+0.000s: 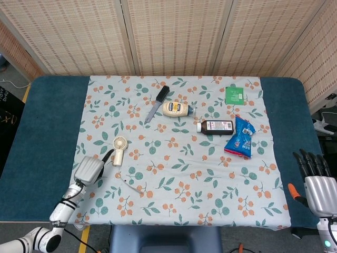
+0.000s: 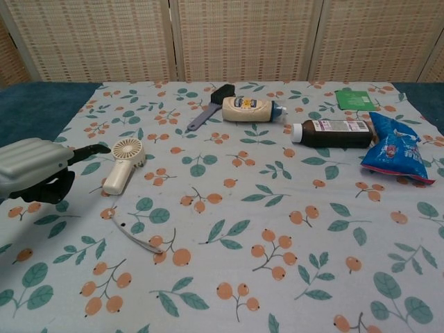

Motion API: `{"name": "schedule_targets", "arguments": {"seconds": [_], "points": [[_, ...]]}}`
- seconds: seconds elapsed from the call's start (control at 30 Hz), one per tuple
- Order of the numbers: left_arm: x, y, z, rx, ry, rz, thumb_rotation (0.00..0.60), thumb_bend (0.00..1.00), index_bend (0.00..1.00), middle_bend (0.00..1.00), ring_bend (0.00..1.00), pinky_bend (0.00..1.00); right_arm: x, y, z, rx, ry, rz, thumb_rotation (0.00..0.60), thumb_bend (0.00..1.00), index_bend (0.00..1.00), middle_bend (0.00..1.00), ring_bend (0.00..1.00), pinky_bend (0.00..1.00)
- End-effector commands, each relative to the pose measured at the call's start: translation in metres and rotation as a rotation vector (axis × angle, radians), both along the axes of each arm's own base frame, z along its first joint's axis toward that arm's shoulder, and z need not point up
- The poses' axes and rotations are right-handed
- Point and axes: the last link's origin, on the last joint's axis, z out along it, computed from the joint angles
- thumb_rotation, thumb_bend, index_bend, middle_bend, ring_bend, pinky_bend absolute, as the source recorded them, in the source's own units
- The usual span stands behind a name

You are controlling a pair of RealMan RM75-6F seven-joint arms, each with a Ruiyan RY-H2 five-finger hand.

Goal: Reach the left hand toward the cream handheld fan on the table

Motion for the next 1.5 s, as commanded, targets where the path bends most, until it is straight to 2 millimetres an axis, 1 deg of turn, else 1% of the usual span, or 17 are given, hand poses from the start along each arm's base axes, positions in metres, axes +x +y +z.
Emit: {"name": "schedule_targets", "arguments": {"seconds": [0.03, 0.33, 0.6, 1.3, 1.5], "points": [[0.003, 0.003, -0.004, -0.004, -0.002, -0.010, 0.600, 0.91, 0.00, 0.94, 0.88, 1.00, 0.000, 0.000, 0.000, -0.001, 0.001, -0.002, 0.600, 0.21, 0.00, 0.00, 0.00, 0.00], [0.009, 0.006, -0.012, -0.021, 0.017, -0.036, 0.600, 0.92, 0.00, 0.94, 0.88, 1.00, -0.001, -0.001, 0.001, -0.006, 0.001, -0.007, 0.600, 0.21, 0.00, 0.00, 0.00, 0.00], [0.004, 0.008, -0.017, -0.028, 0.050, -0.027, 0.600, 0.92, 0.00, 0.94, 0.88, 1.00, -0.001, -0.001, 0.003, -0.011, -0.001, -0.007, 0.600, 0.22, 0.00, 0.00, 0.00, 0.00], [-0.003, 0.007, -0.021, -0.055, 0.109, -0.028, 0.600, 0.93, 0.00, 0.95, 0.88, 1.00, 0.000, -0.001, 0.005, -0.018, -0.001, -0.005, 0.600, 0.21, 0.00, 0.00, 0.00, 0.00], [-0.008, 0.008, -0.022, -0.083, 0.139, -0.002, 0.600, 0.96, 0.00, 0.95, 0.88, 1.00, 0.000, 0.000, 0.005, -0.019, -0.003, -0.002, 0.600, 0.21, 0.00, 0.00, 0.00, 0.00]]}}
